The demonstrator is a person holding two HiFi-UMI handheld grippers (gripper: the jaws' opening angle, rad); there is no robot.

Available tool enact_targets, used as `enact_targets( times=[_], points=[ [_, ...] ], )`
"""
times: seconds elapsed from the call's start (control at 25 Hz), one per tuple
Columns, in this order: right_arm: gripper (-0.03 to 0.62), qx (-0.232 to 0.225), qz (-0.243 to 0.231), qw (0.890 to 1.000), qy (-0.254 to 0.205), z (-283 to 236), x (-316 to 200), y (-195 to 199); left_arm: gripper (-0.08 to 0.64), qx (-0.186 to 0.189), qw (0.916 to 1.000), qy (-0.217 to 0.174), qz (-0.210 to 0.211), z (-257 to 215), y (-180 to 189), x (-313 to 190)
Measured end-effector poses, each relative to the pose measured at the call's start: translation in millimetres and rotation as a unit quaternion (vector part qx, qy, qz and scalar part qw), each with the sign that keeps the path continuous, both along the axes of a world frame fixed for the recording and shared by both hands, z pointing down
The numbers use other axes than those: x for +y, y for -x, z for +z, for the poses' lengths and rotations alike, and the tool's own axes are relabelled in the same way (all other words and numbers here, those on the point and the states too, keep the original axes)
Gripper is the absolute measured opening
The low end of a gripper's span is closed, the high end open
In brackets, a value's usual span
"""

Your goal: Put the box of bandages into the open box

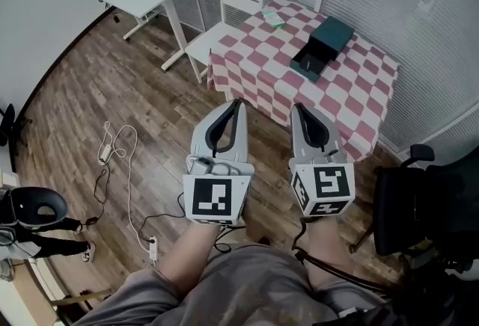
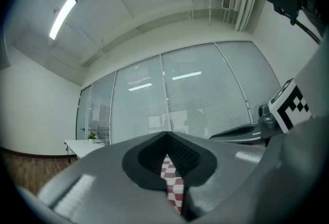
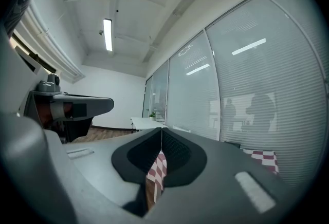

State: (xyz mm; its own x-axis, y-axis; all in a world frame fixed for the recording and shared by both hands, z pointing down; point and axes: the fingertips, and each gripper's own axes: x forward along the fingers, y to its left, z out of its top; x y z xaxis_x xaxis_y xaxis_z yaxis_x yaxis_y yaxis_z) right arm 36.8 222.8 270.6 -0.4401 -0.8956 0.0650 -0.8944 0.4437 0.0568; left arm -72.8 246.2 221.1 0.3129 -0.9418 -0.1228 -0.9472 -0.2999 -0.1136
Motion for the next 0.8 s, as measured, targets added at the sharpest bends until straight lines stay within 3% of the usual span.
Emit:
enact_targets(
  times=[0.4,0.8],
  points=[
    [0.026,0.002,0.041,0.999,-0.014,-15.6,-121.7,37.2,0.0,-0.004,0.9995,-0.012,0.029,-11.1,43.8,-127.0],
    [0.026,0.019,0.068,0.997,-0.03,-29.8,-189.1,55.9,0.0,0.003,0.9981,-0.025,0.057,-20.7,63.7,-196.4]
  ],
)
